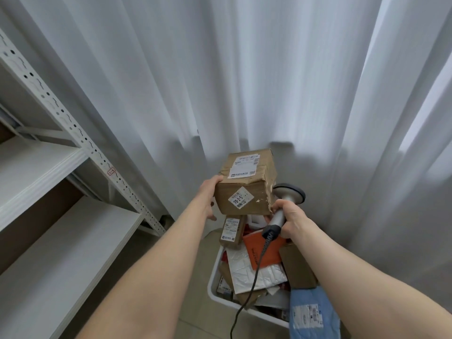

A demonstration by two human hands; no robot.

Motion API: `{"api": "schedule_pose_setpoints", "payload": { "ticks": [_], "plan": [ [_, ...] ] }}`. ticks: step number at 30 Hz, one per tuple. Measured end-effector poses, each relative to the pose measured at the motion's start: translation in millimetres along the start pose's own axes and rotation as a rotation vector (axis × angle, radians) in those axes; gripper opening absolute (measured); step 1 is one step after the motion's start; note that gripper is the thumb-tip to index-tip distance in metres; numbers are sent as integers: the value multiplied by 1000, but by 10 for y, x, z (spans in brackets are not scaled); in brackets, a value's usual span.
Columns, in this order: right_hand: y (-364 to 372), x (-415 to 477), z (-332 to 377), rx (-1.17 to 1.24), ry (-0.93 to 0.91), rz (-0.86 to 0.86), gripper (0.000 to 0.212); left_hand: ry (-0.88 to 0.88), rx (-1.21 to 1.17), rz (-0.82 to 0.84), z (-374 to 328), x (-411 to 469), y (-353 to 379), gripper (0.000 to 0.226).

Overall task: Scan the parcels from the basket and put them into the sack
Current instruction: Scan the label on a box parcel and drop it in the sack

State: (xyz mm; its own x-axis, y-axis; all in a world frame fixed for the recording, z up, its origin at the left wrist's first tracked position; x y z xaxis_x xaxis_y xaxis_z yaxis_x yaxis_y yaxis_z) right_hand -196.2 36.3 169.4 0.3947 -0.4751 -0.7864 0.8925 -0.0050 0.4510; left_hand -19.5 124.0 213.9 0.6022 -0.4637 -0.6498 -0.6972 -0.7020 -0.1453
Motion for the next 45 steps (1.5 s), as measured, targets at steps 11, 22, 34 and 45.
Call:
{"api": "schedule_pose_setpoints", "payload": {
  "ticks": [11, 22, 34, 45],
  "plan": [
    [60, -158, 18, -96, -97, -78, 48, -53, 145, 196, -290, -197, 21, 62],
    [-101, -145, 123, -121, -290, -133, 27, 40, 84, 263, -183, -130, 107, 28],
    [-71, -246, 274, -79, -393, -15, 35, -51, 40, 297, 136, -114, 139, 53],
    [56, -598, 217, -337, -371, 73, 9, 116, -135, 117, 506, 12, 96, 65]
  ]
}}
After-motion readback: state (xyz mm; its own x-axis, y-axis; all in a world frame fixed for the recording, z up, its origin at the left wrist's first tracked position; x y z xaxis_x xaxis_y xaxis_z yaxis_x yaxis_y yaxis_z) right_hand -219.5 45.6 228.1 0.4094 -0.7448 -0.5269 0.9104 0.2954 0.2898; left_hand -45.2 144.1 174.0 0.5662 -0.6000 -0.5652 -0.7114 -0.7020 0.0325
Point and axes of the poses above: each hand's wrist, its own x-axis towards the middle knuckle, its own y-axis out of the palm, z = x × y, the point moved 2 cm from there along x, towards the middle knuckle, and after that the axes turned 6 degrees about x, right-handed, at the moved point
